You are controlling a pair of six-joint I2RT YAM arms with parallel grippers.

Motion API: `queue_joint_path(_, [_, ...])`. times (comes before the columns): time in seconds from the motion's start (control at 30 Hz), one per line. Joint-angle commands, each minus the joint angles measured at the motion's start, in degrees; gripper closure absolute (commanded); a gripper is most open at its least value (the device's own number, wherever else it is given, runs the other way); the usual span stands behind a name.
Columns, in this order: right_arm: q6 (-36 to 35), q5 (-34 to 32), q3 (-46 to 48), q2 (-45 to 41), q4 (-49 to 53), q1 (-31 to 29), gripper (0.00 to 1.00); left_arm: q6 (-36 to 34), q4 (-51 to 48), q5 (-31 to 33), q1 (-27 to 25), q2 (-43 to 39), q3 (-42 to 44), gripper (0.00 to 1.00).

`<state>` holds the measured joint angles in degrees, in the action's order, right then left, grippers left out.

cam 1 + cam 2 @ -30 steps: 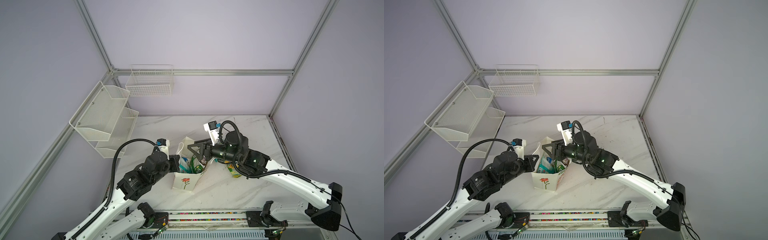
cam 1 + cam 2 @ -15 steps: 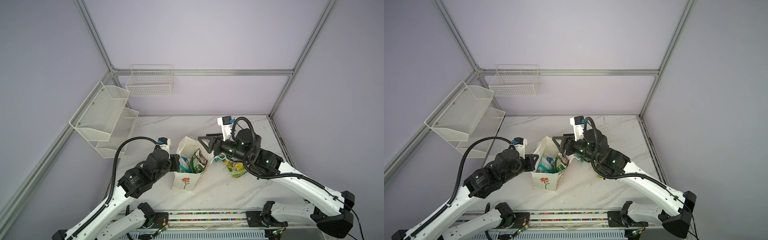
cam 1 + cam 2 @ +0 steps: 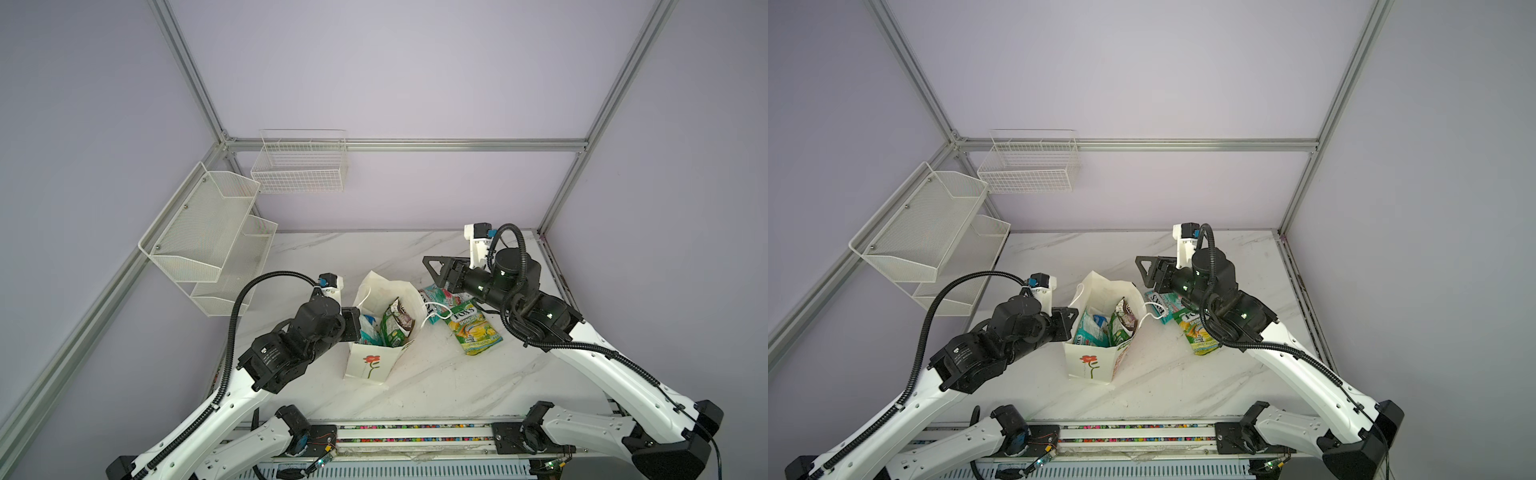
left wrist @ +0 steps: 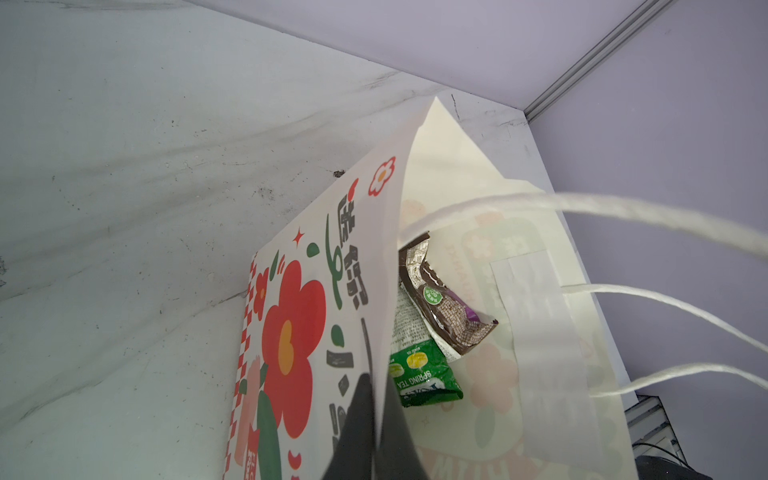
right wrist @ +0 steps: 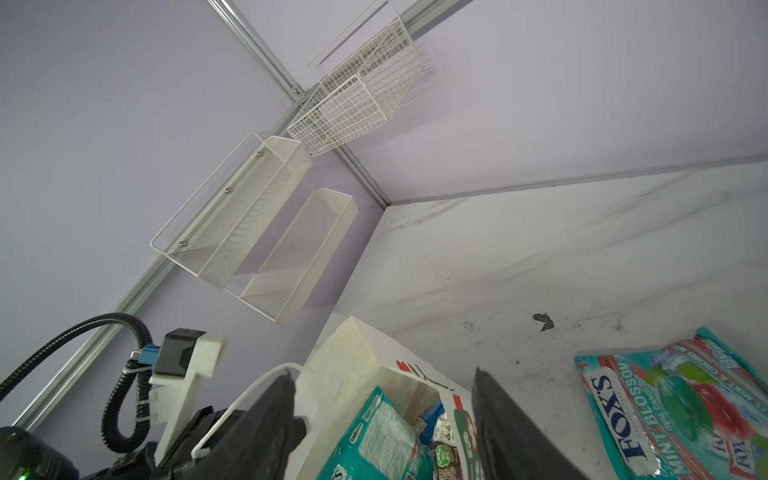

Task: Place the snacks into the paper bag
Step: 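Move the open right gripper over the green Fox's Spring Tea bag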

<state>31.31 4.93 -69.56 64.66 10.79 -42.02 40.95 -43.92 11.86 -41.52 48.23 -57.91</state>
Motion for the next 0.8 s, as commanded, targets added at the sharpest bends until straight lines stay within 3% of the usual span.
queue_joint_path(0.0, [1.21,0.41,1.08,-1.06,1.65,1.26,0.31,-0.87,1.5,-0.09,0.23,-0.02,-6.72,1.0])
queue_joint_path(0.77, [2.08,2.1,5.99,-4.4,5.21,12.13,0.29,-0.38,2.85,-2.63,-0.22,3.93,-9.59,1.0])
